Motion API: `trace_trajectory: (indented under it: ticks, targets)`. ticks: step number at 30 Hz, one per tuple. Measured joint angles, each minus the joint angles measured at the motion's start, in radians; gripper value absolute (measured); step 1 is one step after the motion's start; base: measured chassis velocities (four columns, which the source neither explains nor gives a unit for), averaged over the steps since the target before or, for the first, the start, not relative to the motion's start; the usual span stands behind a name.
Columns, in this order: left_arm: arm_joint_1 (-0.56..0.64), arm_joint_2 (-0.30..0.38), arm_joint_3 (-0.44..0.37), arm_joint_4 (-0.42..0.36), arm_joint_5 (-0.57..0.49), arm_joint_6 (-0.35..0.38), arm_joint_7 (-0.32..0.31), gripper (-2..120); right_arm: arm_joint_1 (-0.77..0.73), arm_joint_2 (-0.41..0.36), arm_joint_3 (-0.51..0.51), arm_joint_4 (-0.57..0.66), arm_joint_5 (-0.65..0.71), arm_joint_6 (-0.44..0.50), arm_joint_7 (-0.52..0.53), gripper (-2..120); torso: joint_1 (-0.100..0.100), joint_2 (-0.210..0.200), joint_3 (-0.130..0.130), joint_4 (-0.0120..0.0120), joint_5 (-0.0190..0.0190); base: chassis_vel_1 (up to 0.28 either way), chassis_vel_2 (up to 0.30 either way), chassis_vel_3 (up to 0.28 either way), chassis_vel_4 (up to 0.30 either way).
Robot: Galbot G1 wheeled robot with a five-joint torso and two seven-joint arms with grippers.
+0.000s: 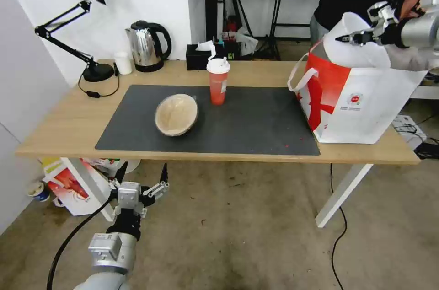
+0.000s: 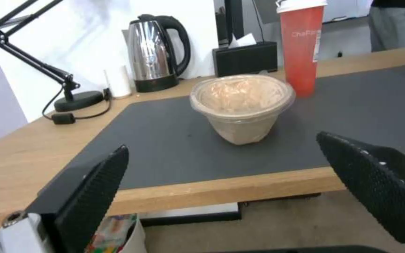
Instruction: Pick up the trash from the table and place it into the takeout bag.
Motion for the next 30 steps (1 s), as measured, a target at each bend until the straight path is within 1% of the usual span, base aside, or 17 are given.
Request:
trace_trajectory:
  ticks: [4,6,7,9,10,12,13,17,18,19,20,22,23,26,27,28,30]
  targets:
    - [0.0,0.0,0.0,0.0,0.0,0.0,0.0,100,-0.007,-0.007,0.008,0.008,-0.001,0.002,-0.003,0,0.0,0.0,0.0,0.0,-0.0002,0.0,0.0,0.0,0.0]
    - [0.0,0.0,0.0,0.0,0.0,0.0,0.0,100,-0.008,-0.011,0.011,0.015,-0.001,0.003,-0.004,6,0.0,0.0,0.0,0.0,-0.0003,0.0,0.0,0.0,0.0]
    - [0.0,0.0,0.0,0.0,0.0,0.0,0.0,100,-0.008,-0.011,0.011,0.015,-0.001,0.003,-0.004,6,0.0,0.0,0.0,0.0,-0.0003,0.0,0.0,0.0,0.0]
    - [0.0,0.0,0.0,0.0,0.0,0.0,0.0,100,-0.008,-0.014,0.016,0.025,0.001,0.003,0.002,18,0.0,0.0,0.0,0.0,-0.0003,0.0,0.0,0.0,0.0]
    - [0.0,0.0,0.0,0.0,0.0,0.0,0.0,100,-0.008,-0.014,0.016,0.025,0.001,0.003,0.002,18,0.0,0.0,0.0,0.0,-0.0003,0.0,0.0,0.0,0.0]
    - [0.0,0.0,0.0,0.0,0.0,0.0,0.0,100,-0.002,-0.015,0.018,0.03,0.006,-0.002,0.007,28,0.0,0.0,0.0,0.0001,-0.0003,0.0,0.0,0.0,0.0]
    - [0.0,0.0,0.0,0.0,0.0,0.0,0.0,100,-0.002,-0.015,0.018,0.03,0.006,-0.002,0.007,28,0.0,0.0,0.0,0.0001,-0.0003,0.0,0.0,0.0,0.0]
    - [0.0,0.0,0.0,0.0,0.0,0.0,0.0,100,0.011,-0.019,0.018,0.04,0.032,-0.017,0.042,47,0.0,0.0,0.0,0.0,-0.0003,0.0,0.0,0.0,0.0]
    - [0.0,0.0,0.0,0.0,0.0,0.0,0.0,100,0.011,-0.019,0.018,0.04,0.032,-0.017,0.042,47,0.0,0.0,0.0,0.0,-0.0003,0.0,0.0,0.0,0.0]
    - [0.0,0.0,0.0,0.0,0.0,0.0,0.0,100,0.011,-0.019,0.018,0.042,0.034,-0.017,0.045,51,0.0,0.0,0.0,0.0,-0.0003,0.0,0.0,0.0,0.0]
    - [0.0,0.0,0.0,0.0,0.0,0.0,0.0,100,0.012,-0.021,0.018,0.046,0.034,-0.019,0.047,58,0.0,0.0,0.0,0.0001,-0.0003,0.0,0.0,0.0,0.0]
    - [0.0,0.0,0.0,0.0,0.0,0.0,0.0,100,0.012,-0.023,0.017,0.054,0.034,-0.025,0.049,65,0.0,0.0,0.0,0.0,-0.0003,0.0,0.0,0.0,0.0]
    - [0.0,0.0,0.0,0.0,0.0,0.0,0.0,100,0.012,-0.023,0.017,0.054,0.034,-0.025,0.049,65,0.0,0.0,0.0,0.0,-0.0003,0.0,0.0,0.0,0.0]
    - [0.0,0.0,0.0,0.0,0.0,0.0,0.0,100,0.013,-0.029,0.016,0.067,0.033,-0.028,0.059,80,0.0,0.0,0.0,0.0,-0.0003,0.0,0.0,0.0,0.0]
    - [0.0,0.0,0.0,0.0,0.0,0.0,0.0,100,0.013,-0.029,0.015,0.07,0.033,-0.028,0.06,83,0.0,0.0,0.0,0.0,-0.0002,0.0,0.0,0.0,0.0]
    - [0.0,0.0,0.0,0.0,0.0,0.0,0.0,100,0.013,-0.029,0.015,0.07,0.033,-0.028,0.06,83,0.0,0.0,0.0,0.0,-0.0002,0.0,0.0,0.0,0.0]
    - [0.0,0.0,0.0,0.0,0.0,0.0,0.0,100,0.013,-0.034,0.019,0.082,0.033,-0.024,0.066,92,0.0,0.0,0.0,0.0,-0.0001,0.0,0.0,0.0,0.0]
